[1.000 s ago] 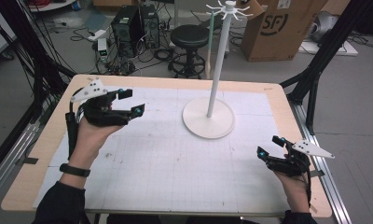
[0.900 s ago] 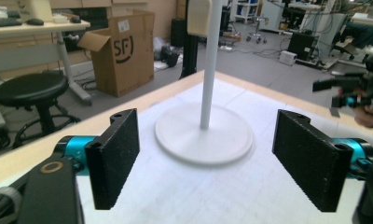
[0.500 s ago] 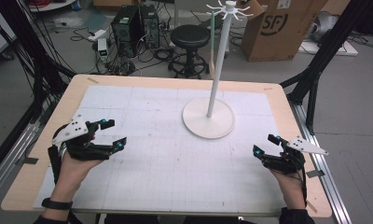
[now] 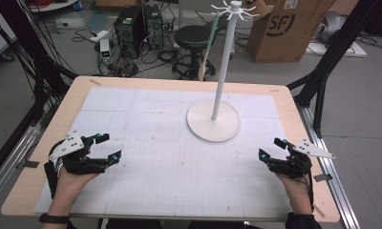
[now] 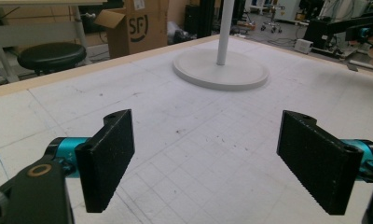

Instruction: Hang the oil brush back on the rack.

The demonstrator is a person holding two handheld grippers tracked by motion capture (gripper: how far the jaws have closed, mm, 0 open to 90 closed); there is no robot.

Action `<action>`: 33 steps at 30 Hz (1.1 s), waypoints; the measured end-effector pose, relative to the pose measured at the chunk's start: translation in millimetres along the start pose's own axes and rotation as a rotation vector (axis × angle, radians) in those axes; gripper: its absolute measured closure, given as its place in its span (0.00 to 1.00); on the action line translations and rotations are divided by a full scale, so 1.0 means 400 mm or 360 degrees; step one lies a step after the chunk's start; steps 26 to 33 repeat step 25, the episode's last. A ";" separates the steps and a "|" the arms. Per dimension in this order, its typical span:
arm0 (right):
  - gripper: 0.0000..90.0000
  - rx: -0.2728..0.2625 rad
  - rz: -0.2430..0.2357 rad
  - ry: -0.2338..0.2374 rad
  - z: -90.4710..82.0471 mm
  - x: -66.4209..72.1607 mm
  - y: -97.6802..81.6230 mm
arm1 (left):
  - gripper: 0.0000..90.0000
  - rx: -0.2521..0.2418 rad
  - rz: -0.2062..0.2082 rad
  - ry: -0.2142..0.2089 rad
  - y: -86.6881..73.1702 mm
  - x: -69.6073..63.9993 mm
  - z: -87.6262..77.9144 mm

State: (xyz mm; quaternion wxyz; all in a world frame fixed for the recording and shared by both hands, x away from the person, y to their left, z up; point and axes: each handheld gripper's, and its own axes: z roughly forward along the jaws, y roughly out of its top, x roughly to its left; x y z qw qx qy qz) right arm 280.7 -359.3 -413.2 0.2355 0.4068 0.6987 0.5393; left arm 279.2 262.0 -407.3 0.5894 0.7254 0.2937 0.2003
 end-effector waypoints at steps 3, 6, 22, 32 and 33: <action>0.18 0.0005 -0.0004 -0.0001 0.000 0.000 -0.001 | 0.21 -0.0005 -0.0028 -0.0003 -0.010 0.005 -0.001; 0.18 0.0009 -0.0003 -0.0001 -0.001 0.000 -0.003 | 0.21 -0.0004 -0.0027 0.0020 -0.016 0.008 -0.002; 0.18 0.0016 -0.0008 -0.0003 -0.003 0.004 -0.004 | 0.21 -0.0023 -0.0037 0.0026 -0.021 0.012 -0.003; 0.18 0.0022 -0.0007 -0.0005 -0.002 0.003 -0.006 | 0.21 -0.0019 -0.0043 0.0038 -0.022 0.016 -0.002; 0.18 0.0022 -0.0007 -0.0005 -0.002 0.003 -0.006 | 0.21 -0.0019 -0.0043 0.0038 -0.022 0.016 -0.002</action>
